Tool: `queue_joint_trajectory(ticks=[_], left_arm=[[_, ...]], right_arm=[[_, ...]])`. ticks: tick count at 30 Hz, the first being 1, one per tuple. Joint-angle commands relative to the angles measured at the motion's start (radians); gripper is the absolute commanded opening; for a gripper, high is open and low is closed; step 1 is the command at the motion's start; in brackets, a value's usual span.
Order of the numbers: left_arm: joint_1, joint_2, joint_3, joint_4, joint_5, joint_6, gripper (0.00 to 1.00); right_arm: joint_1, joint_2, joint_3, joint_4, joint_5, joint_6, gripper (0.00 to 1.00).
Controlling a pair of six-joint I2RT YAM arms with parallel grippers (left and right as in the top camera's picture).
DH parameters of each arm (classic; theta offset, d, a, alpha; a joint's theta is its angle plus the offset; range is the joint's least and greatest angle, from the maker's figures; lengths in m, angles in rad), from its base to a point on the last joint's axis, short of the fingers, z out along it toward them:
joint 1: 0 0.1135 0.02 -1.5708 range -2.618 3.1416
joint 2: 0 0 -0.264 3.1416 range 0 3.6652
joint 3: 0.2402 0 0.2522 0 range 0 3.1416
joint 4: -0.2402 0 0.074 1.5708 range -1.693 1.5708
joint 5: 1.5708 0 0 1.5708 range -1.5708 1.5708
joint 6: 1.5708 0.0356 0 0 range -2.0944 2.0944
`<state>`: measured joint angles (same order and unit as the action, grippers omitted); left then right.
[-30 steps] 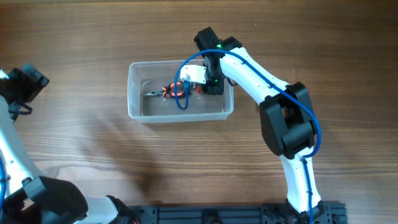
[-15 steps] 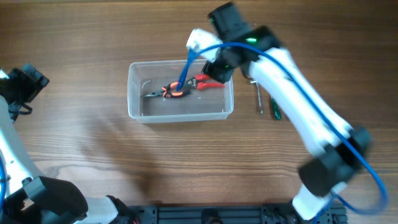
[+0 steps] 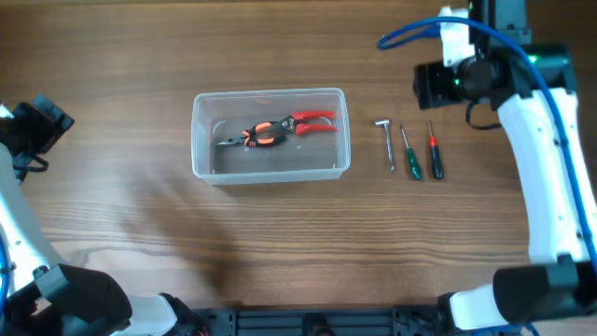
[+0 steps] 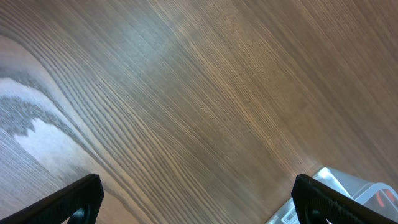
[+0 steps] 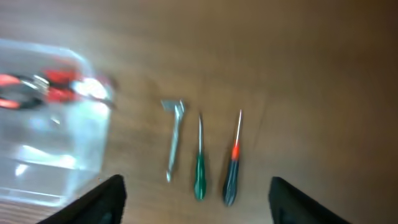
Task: Pack container
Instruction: 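Carry the red snips into the container and release them, then grasp the red-black screwdriver with the right gripper and lift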
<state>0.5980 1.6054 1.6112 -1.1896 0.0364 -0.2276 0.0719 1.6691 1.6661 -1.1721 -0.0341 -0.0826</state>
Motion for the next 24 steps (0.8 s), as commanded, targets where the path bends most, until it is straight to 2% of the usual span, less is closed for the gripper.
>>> queue_joint_trajectory(ticks=[1,7,16,22,24], left_arm=[[0.005,0.002,0.006,0.000,0.016,-0.016,1.00],[0.005,0.002,0.006,0.000,0.016,-0.016,1.00],[0.005,0.002,0.006,0.000,0.016,-0.016,1.00],[0.005,0.002,0.006,0.000,0.016,-0.016,1.00],[0.005,0.002,0.006,0.000,0.016,-0.016,1.00]], right_arm=[[-0.048,0.073,-0.168,0.026,-0.047,0.094,0.64],[-0.101,0.153,-0.324,0.079,-0.071,0.119,0.60],[-0.172,0.158,-0.414,0.189,-0.015,0.115,0.57],[-0.187,0.188,-0.480,0.292,-0.014,0.109,0.53],[-0.187,0.199,-0.492,0.317,-0.014,0.109,0.47]])
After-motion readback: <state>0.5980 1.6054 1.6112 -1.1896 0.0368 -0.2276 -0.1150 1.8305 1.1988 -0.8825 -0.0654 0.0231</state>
